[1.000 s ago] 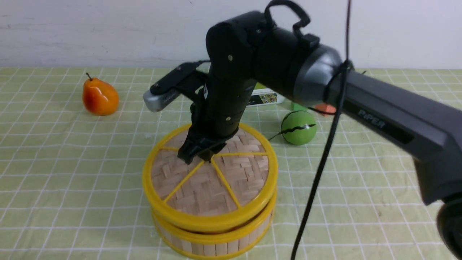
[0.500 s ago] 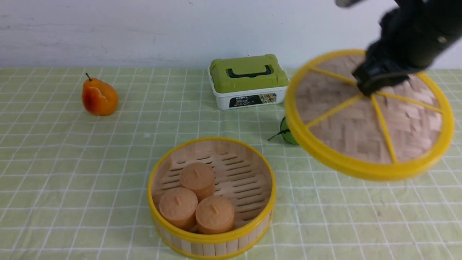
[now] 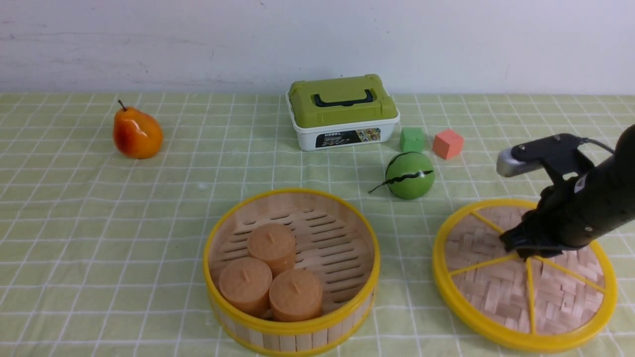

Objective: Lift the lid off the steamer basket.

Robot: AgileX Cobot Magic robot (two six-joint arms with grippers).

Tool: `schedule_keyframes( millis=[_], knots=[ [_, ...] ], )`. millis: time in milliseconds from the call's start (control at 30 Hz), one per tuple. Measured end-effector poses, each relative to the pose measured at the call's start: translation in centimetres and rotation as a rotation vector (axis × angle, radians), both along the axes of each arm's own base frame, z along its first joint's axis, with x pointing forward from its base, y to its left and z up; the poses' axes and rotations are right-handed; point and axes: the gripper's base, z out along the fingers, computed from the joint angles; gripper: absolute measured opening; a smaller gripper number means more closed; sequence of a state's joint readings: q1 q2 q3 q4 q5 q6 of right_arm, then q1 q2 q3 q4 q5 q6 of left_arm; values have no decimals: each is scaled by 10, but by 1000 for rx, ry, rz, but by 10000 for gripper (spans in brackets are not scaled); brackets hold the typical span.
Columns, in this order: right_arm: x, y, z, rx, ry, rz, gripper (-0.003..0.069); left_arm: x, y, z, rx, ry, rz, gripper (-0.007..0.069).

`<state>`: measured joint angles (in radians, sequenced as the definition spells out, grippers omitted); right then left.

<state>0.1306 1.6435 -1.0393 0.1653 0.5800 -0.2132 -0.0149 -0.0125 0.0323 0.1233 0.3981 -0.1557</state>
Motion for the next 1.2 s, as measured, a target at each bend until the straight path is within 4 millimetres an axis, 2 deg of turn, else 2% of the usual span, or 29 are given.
schedule_keyframes(
  millis=[100, 233, 300, 367, 400, 433, 467, 567, 633, 667, 700, 767, 900, 967, 1200],
  knots=[
    [5, 2, -10, 33, 14, -23, 145, 0, 0, 0, 0, 0, 0, 239],
    [3, 2, -6, 38, 21, -22, 307, 0, 0, 0, 0, 0, 0, 239],
    [-4, 2, 10, 44, 10, -13, 377, 0, 0, 0, 0, 0, 0, 239],
    [-13, 2, 34, 53, -36, -6, 409, 0, 0, 0, 0, 0, 0, 239],
    [-23, 0, 55, 62, -93, -3, 417, 0, 0, 0, 0, 0, 0, 239],
    [-28, 0, 62, 65, -115, -1, 417, 0, 0, 0, 0, 0, 0, 239],
    [-45, -2, 90, 77, -200, 3, 404, 0, 0, 0, 0, 0, 0, 239],
    [-90, -8, 136, 101, -374, 8, 310, 0, 0, 0, 0, 0, 0, 239],
    [-122, -12, 149, 117, -450, 10, 202, 0, 0, 0, 0, 0, 0, 239],
    [-132, -13, 153, 120, -476, 11, 174, 0, 0, 0, 0, 0, 0, 239],
    [-157, -16, 150, 125, -506, 12, 59, 0, 0, 0, 0, 0, 0, 239],
    [-184, -20, 143, 135, -544, 7, 0, 0, 0, 0, 0, 0, 0, 239],
    [-224, -25, 138, 162, -662, -7, -22, 0, 0, 0, 0, 0, 0, 239],
    [-237, -28, 136, 161, -718, -9, -22, 0, 0, 0, 0, 0, 0, 239],
    [-258, -32, 137, 148, -787, -3, -22, 0, 0, 0, 0, 0, 0, 239]
  ],
)
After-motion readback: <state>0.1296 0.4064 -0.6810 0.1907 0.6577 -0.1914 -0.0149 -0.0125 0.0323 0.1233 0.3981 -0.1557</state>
